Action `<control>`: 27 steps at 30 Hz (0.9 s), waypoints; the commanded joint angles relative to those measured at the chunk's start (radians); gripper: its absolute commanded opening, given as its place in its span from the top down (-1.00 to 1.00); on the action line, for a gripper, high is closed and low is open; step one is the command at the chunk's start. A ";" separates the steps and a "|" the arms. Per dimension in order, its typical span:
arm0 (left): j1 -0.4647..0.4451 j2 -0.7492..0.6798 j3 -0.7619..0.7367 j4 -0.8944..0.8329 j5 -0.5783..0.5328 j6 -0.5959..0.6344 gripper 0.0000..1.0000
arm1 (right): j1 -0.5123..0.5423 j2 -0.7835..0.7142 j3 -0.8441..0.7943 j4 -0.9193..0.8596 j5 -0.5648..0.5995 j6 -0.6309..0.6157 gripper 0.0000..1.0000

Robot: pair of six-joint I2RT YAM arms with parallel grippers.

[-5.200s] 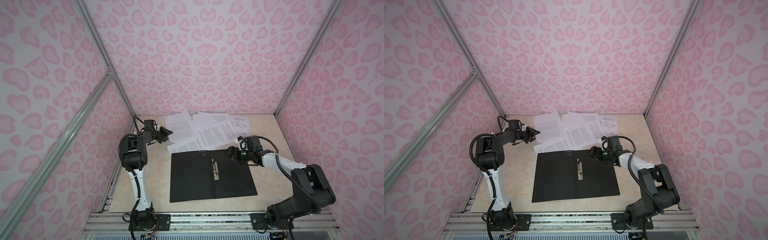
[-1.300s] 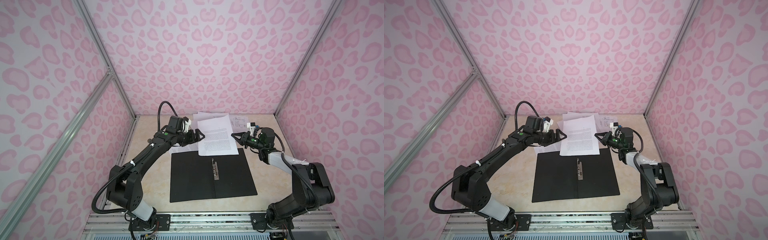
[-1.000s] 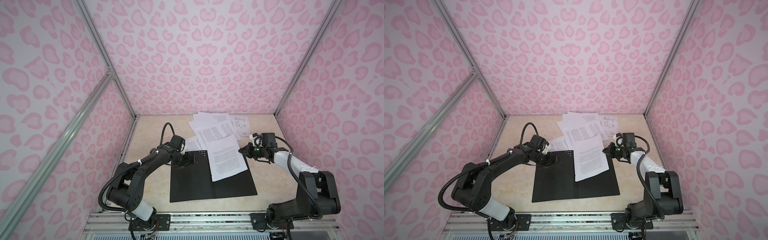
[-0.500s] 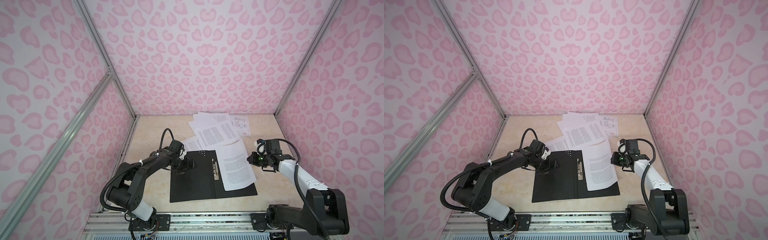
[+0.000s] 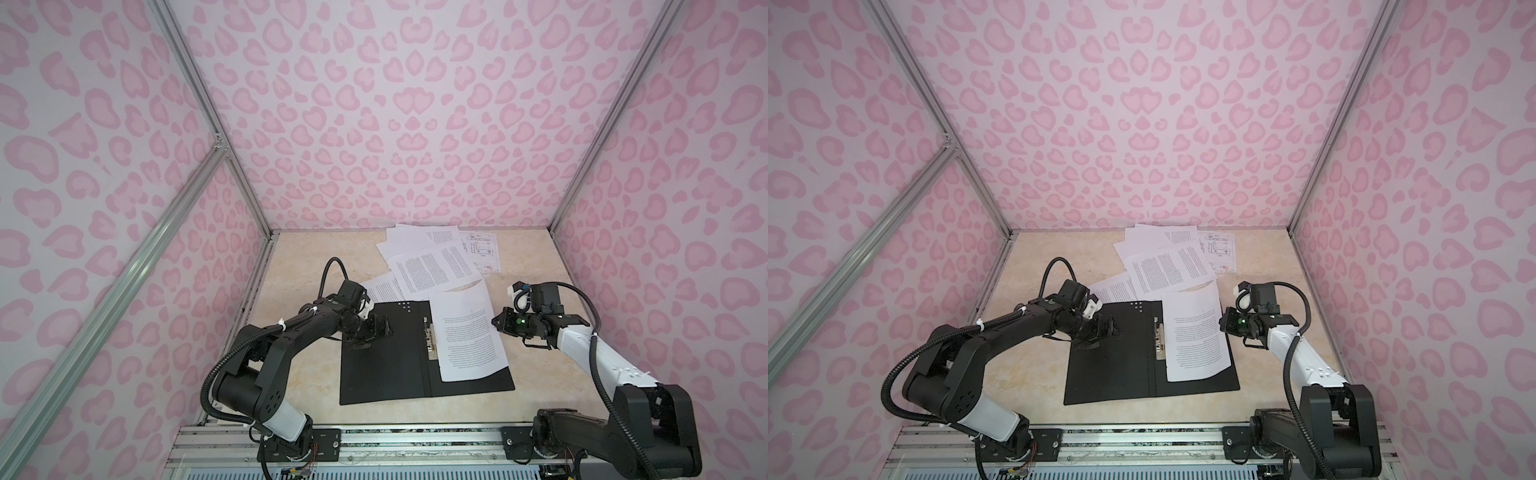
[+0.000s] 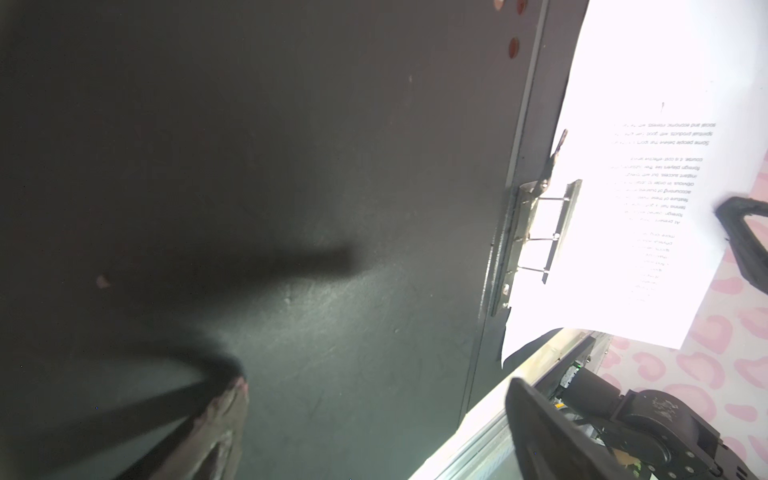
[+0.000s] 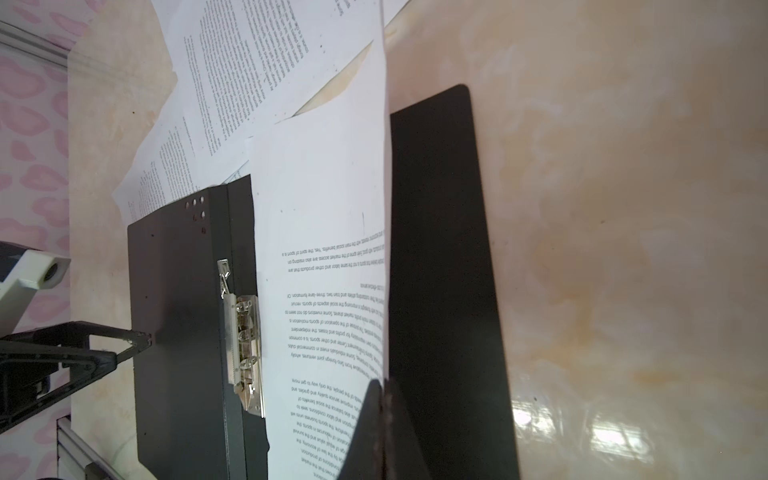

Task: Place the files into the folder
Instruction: 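Lower the sheet onto the folder with the right gripper while the left holds the clip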

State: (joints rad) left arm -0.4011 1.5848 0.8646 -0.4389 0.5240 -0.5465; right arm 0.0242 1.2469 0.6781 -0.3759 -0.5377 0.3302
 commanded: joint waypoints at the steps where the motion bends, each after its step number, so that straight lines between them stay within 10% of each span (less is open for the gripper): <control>1: 0.001 0.008 -0.005 0.015 0.014 0.006 -0.96 | 0.001 0.007 0.009 -0.040 -0.067 0.022 1.00; 10: 0.000 0.012 -0.005 0.017 0.024 0.008 -0.96 | 0.000 -0.036 0.037 -0.028 -0.177 0.142 1.00; 27: 0.006 0.012 -0.003 0.016 0.034 0.010 -0.96 | 0.071 0.054 0.075 -0.178 0.053 -0.055 1.00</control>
State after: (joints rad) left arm -0.3985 1.5948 0.8642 -0.4381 0.5491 -0.5468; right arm 0.0895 1.2968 0.7441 -0.5144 -0.5491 0.3172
